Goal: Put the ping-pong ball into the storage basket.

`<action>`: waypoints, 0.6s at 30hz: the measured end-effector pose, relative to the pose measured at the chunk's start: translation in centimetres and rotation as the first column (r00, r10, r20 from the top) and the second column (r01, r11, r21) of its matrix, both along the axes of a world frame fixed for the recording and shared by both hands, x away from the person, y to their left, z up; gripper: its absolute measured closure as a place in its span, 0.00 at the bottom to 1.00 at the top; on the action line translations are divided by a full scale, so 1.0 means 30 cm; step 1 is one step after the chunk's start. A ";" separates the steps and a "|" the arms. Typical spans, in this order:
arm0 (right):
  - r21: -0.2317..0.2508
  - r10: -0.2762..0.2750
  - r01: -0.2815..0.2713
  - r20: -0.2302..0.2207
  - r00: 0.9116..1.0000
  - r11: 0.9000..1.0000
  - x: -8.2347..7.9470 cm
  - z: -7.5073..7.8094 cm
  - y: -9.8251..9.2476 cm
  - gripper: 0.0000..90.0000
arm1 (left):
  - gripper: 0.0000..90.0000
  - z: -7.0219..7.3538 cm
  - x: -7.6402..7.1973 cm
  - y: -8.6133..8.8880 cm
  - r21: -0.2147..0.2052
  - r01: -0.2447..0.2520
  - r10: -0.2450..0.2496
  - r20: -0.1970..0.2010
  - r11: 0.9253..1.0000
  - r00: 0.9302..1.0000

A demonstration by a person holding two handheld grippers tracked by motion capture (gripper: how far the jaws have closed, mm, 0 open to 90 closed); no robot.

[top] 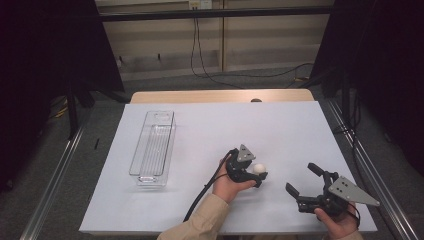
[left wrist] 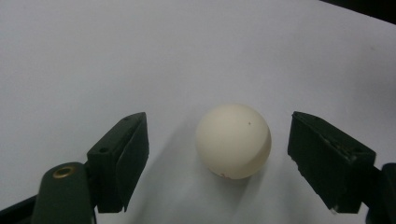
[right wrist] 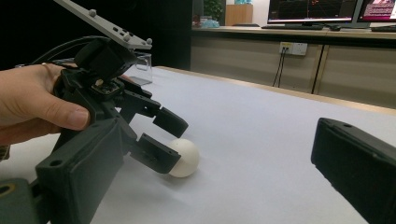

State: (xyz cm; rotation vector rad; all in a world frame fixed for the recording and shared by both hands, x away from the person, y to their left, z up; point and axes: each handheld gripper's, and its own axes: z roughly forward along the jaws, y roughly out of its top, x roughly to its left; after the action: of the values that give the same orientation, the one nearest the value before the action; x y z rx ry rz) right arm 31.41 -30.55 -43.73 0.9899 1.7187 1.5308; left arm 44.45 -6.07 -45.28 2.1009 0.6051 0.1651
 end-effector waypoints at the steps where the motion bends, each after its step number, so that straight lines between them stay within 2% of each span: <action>1: 0.000 0.000 0.000 0.001 1.000 1.000 0.000 0.000 0.000 0.02 | 0.26 0.004 0.000 -0.003 0.020 0.003 -0.004 0.002 1.000 1.000; 8: 0.005 0.002 -0.002 -0.001 1.000 1.000 -0.002 0.002 -0.001 0.02 | 0.33 0.005 0.012 -0.026 0.055 0.018 -0.017 -0.013 0.998 1.000; 13: 0.003 0.001 -0.001 0.002 1.000 1.000 -0.001 0.002 -0.003 0.02 | 0.39 -0.003 0.015 -0.026 0.060 0.012 -0.010 -0.037 0.998 0.999; 17: 0.004 0.002 -0.002 0.005 1.000 1.000 -0.001 0.002 -0.003 0.02 | 0.46 -0.006 0.016 -0.027 0.041 0.006 -0.004 -0.053 0.999 0.999; 18: 0.004 0.000 0.000 0.005 1.000 1.000 -0.001 0.003 -0.003 0.02 | 0.47 -0.004 0.019 -0.022 0.066 0.022 -0.018 -0.055 0.998 0.998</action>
State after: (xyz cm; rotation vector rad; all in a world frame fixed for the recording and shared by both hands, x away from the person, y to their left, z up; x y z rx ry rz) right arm 31.37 -30.64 -43.65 0.9879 1.7130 1.5360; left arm 45.02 -6.73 -45.40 2.1814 0.6184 0.1189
